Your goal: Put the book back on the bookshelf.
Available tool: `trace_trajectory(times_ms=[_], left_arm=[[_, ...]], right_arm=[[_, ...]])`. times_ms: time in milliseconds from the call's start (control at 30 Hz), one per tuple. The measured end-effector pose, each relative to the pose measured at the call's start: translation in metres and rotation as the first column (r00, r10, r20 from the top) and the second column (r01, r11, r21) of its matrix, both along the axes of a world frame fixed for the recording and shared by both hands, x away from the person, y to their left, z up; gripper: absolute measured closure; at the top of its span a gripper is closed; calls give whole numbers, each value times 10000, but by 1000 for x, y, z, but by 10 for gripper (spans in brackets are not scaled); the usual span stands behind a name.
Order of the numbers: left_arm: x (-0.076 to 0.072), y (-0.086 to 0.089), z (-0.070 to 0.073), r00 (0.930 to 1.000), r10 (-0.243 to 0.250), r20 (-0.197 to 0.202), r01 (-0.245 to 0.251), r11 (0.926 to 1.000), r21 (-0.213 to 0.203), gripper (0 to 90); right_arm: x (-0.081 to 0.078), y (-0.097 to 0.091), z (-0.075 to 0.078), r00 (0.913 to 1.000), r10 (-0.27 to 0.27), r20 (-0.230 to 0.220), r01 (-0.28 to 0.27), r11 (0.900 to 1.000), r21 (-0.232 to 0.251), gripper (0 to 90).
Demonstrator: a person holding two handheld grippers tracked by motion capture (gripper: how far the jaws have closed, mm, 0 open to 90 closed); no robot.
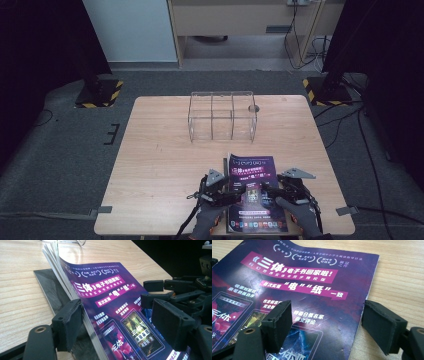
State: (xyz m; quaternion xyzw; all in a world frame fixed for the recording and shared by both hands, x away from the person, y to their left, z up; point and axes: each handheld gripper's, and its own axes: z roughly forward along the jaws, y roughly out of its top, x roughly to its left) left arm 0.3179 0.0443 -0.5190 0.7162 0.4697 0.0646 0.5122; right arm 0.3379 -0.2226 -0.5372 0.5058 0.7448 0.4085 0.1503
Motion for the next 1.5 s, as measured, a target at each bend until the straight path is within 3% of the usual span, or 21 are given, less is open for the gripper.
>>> trace_trajectory(times_ms=[333, 833, 1000, 1100, 1200, 1300, 1500], left_arm=[[-4, -2, -4, 9998, 215, 6, -215, 9988, 436, 227], [0, -1, -16, 9974, 538, -474, -480, 9921, 1155, 222], [-2, -5, -17, 9971, 644, -416, -572, 9862, 1552, 221], [-11, -9, -16, 9972, 713, -245, -645, 9751, 2121, 218], [-15, -10, -15, 9961, 853, -229, -780, 9711, 2255, 220], [-15, -13, -15, 9952, 882, -423, -776, 9751, 2077, 205], [-13, -7, -16, 9935, 871, -738, -776, 9894, 1231, 186]], right_arm=[[0, 1, 0, 10000, -8, 11, 8, 10000, -86, 242], [0, 1, 0, 10000, 23, 37, -22, 9999, -151, 242], [0, 1, 0, 10000, 0, 37, 1, 9999, -153, 242], [0, 1, 0, 10000, 18, 21, -18, 9999, -124, 242], [0, 1, 0, 10000, 34, 38, -34, 9999, -144, 242], [0, 1, 0, 10000, 36, 37, -36, 9999, -139, 241], [0, 0, 0, 10000, 37, 19, -37, 10000, -51, 242]])
